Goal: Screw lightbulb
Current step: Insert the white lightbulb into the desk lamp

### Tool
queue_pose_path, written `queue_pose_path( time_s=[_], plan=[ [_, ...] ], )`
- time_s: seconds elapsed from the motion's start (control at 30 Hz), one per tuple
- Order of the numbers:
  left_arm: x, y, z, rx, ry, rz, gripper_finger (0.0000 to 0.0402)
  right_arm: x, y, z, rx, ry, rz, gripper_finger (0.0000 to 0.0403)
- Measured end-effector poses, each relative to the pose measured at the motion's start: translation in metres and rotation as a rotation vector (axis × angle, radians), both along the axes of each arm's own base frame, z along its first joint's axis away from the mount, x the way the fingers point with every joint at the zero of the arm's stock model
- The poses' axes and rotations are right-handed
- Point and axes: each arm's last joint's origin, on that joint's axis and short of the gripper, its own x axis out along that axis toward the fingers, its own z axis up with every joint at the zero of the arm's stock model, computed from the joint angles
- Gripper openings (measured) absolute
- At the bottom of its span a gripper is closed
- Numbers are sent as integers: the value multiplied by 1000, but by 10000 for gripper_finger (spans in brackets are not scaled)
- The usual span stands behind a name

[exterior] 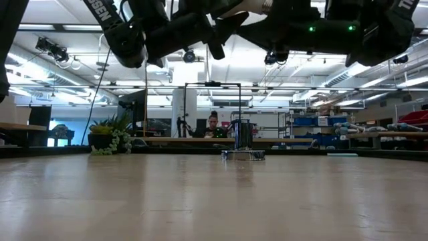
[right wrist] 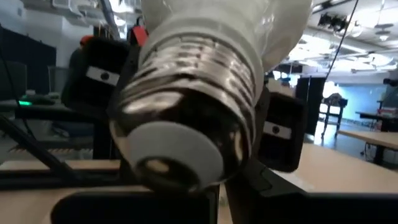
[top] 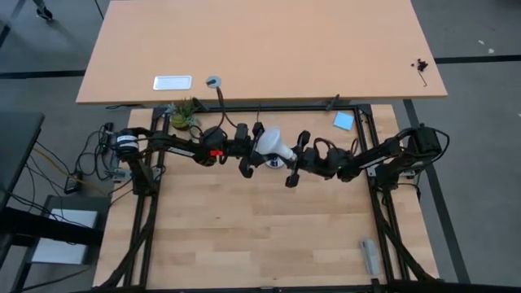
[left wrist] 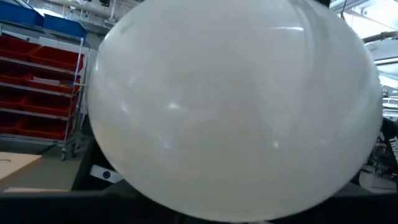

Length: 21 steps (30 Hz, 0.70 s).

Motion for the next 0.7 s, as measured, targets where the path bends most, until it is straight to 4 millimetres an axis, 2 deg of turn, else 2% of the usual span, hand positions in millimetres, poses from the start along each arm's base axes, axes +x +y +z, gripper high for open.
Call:
queue_pose_path(
  time_s=[0.23, 0.43, 0.7],
  plan=[
    [0, 0, 0, 3, -2, -1, 203, 1, -3, -8, 69, 69, -98, 50],
    [0, 1, 0, 4, -3, 2, 199, 1, -3, -11, 102, 87, -97, 76],
    [-4, 16, 0, 30, 7, -35, 161, -1, -2, -8, 107, 94, -97, 104]
  ],
)
